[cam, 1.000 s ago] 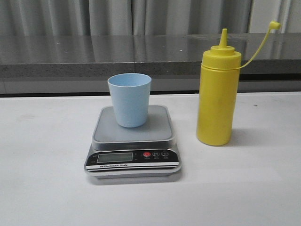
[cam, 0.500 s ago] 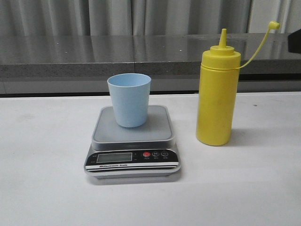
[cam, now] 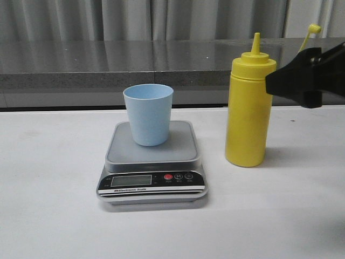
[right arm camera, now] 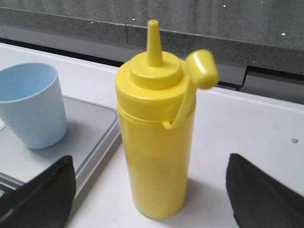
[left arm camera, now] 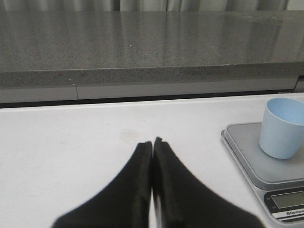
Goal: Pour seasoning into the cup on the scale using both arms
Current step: 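Move the right gripper to the yellow squeeze bottle and grasp it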
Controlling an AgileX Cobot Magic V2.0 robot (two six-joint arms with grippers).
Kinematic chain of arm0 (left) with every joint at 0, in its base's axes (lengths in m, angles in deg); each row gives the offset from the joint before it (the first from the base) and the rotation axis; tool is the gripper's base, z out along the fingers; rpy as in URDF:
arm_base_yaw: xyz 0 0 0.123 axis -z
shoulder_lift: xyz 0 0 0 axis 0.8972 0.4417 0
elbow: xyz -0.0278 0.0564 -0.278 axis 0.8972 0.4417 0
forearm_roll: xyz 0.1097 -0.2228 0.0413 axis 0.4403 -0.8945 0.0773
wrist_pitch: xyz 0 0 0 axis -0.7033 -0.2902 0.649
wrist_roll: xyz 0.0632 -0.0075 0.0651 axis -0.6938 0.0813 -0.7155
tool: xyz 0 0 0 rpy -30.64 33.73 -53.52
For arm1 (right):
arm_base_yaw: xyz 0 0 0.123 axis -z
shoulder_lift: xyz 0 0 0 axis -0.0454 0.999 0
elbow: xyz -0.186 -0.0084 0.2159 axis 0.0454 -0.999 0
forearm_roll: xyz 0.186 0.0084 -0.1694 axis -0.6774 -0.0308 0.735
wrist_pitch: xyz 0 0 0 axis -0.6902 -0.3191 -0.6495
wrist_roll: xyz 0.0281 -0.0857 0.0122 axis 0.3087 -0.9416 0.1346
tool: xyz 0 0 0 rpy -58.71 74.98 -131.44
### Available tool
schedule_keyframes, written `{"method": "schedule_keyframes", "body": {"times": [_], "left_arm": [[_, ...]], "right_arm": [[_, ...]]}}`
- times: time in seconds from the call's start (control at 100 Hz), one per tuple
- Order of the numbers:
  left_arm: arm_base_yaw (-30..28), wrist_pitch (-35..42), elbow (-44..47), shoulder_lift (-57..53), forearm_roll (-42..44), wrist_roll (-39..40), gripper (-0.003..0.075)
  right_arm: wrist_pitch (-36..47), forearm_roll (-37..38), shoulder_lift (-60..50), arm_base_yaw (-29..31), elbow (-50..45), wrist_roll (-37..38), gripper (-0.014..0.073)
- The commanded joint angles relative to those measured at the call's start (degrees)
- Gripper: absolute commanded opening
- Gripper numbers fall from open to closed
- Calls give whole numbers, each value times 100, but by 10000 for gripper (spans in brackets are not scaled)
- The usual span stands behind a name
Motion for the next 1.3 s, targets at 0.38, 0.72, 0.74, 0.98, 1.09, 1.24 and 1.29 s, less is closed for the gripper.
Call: {"method": "schedule_keyframes", "body": {"times": [0.38, 0.72, 0.74, 0.98, 1.09, 1.24, 1.29], "left_arm": [[-16, 456, -170, 51, -50, 10, -20], [-16, 456, -170, 51, -50, 10, -20], [-16, 456, -170, 51, -50, 10, -20], [-16, 456, -170, 51, -50, 10, -20], [-16, 456, -170, 51, -50, 10, -20], [-16, 456, -170, 51, -50, 10, -20], [-16, 456, -170, 51, -50, 10, -20]], "right_arm": [[2020, -273, 1249, -8, 173, -565, 636], [2719, -535, 1745, -2, 190, -649, 636], [2767, -535, 1780, -2, 190, -649, 636], [3431, -557, 2223, -2, 207, -694, 636], [3618, -569, 2447, -2, 257, -695, 636], [3652, -569, 2649, -2, 411, -695, 636], [3676, -569, 2689, -2, 468, -695, 636]]}}
